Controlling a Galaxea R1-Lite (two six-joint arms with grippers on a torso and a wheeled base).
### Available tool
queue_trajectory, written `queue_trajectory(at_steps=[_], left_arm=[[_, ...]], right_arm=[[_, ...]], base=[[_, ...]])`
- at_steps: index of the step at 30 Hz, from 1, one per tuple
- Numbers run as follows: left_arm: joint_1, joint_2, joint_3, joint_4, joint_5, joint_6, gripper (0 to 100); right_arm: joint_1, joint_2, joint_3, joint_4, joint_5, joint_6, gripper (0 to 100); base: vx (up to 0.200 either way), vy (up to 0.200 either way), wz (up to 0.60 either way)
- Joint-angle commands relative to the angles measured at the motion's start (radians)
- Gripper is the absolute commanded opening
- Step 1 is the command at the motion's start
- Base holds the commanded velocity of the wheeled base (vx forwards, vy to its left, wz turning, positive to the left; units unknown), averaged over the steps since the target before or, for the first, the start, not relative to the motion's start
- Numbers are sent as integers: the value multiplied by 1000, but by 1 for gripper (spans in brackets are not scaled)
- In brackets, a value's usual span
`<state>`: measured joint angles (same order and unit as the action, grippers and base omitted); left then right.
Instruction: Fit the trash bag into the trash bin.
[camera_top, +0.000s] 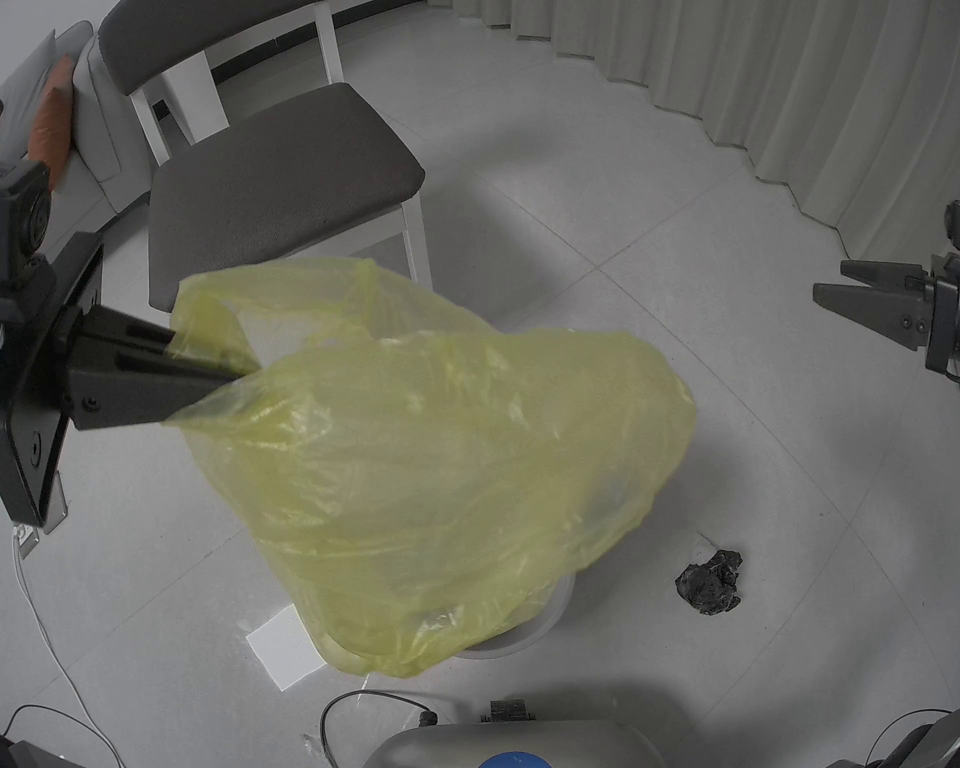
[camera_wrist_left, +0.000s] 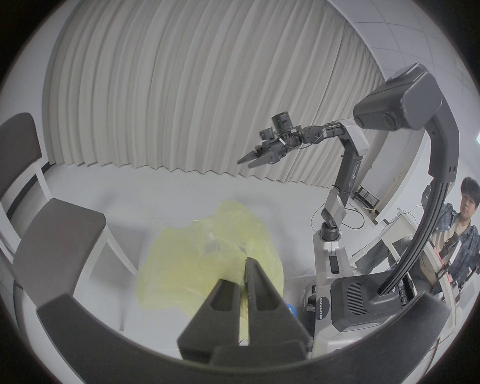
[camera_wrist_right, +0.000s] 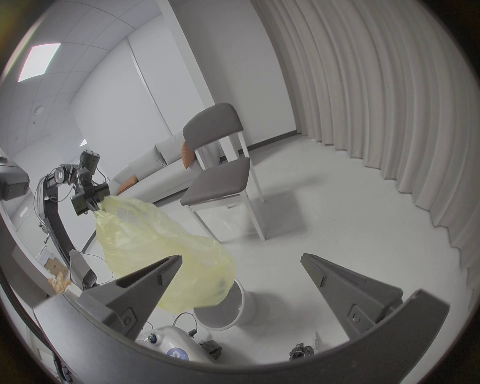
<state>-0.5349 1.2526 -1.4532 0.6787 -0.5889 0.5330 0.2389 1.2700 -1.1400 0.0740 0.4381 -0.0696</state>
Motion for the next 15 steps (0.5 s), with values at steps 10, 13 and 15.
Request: queue_trajectory(at_steps=[10, 13, 15], left_arm=[[-13, -10, -56, 2, 1, 1, 0], [-11, -19, -56, -2, 3, 2, 0], [-7, -22, -59, -7, 3, 2, 0]], right_arm=[[109, 58, 68, 4, -1, -3, 100], [140, 12, 134, 7, -1, -13, 100], [149, -4, 163, 7, -1, -29, 100]], base=[[0, 0, 0], [0, 0, 0], [0, 0, 0]])
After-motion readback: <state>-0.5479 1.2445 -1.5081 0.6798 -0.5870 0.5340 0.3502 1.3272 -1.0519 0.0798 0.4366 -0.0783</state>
